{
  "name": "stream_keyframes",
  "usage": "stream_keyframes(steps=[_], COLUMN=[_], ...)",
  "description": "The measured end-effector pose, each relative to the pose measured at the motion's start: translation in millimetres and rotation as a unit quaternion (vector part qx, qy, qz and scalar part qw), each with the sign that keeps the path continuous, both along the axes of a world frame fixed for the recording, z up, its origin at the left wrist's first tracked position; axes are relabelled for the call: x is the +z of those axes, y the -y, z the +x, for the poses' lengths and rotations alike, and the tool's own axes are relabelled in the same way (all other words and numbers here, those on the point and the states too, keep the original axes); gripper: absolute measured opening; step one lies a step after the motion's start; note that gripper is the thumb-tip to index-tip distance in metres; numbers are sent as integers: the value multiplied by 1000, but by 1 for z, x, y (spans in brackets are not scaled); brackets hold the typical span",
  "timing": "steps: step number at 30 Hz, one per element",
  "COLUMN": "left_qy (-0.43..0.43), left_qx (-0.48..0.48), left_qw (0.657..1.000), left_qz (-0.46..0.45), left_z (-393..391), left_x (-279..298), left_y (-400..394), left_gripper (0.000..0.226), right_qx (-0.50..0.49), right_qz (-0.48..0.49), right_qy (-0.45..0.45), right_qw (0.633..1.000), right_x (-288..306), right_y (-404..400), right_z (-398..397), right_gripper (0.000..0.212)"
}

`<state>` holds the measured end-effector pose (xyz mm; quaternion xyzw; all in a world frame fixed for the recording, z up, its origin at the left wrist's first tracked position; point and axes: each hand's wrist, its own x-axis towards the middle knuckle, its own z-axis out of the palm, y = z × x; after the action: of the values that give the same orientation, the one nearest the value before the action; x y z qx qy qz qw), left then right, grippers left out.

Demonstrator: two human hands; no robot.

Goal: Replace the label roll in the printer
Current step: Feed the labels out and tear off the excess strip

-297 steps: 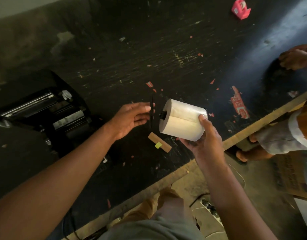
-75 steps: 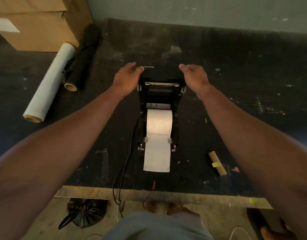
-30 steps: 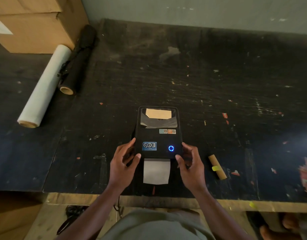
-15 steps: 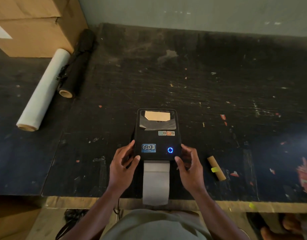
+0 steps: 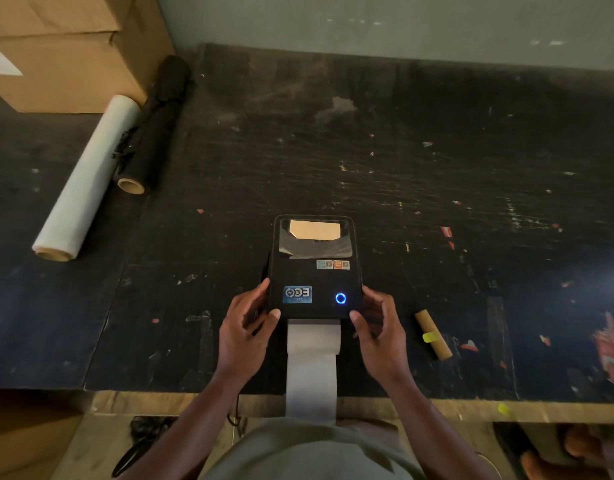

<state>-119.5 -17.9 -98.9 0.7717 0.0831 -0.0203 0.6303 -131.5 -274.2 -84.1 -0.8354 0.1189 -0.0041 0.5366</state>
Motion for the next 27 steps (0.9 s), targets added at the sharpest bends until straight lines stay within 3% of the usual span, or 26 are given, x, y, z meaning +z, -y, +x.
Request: stream_keyframes(steps=[27], left_qy=[6], left_qx=[-4], left_qw=[1000], left_qz=[-26], left_z=[1], left_x=[-2], left_y=[-2], left_gripper=[63], right_qx=[0], right_qz=[7], right_qy=[5], right_qw=[1000], right_x=[4], right_y=[-3], right_z=[-1], right_gripper=[49])
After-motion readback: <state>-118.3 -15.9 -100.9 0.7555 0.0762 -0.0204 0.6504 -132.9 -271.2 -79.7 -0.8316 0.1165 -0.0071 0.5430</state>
